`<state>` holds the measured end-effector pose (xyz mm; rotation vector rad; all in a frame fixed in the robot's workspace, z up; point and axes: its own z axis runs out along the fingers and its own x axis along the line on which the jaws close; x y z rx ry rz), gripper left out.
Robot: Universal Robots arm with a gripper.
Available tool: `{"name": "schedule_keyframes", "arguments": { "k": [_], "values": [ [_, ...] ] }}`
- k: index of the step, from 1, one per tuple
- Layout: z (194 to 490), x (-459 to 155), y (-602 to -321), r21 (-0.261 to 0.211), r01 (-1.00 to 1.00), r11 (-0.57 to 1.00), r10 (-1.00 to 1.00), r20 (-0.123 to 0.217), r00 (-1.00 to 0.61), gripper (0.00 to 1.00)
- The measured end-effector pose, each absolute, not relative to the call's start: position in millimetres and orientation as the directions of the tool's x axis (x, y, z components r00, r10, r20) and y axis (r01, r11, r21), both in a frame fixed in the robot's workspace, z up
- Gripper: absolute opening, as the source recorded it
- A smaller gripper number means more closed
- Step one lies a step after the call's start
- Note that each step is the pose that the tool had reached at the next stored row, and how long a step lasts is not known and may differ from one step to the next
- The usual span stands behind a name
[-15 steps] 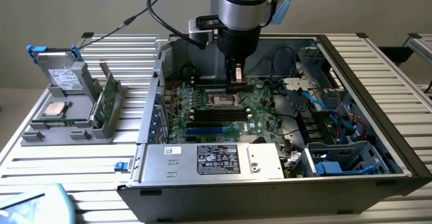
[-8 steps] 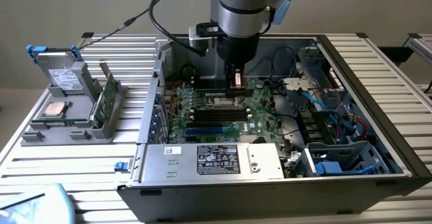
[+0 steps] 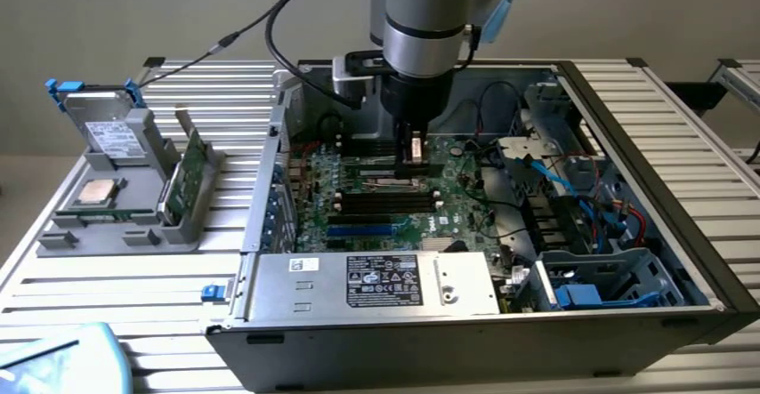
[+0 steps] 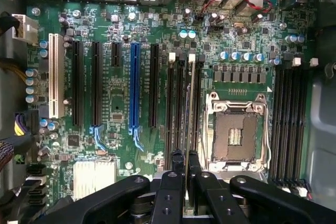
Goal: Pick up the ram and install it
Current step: 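Insert the ram into the slot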
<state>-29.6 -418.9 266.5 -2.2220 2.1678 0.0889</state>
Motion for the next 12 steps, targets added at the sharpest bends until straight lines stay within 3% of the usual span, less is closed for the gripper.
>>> {"name": "schedule_keyframes", "arguments": {
  "k": [12],
  "values": [
    [251, -30, -419, 0.036, -0.999, -0.026, -0.998, -0.049, 0.024, 0.14]
  ]
}}
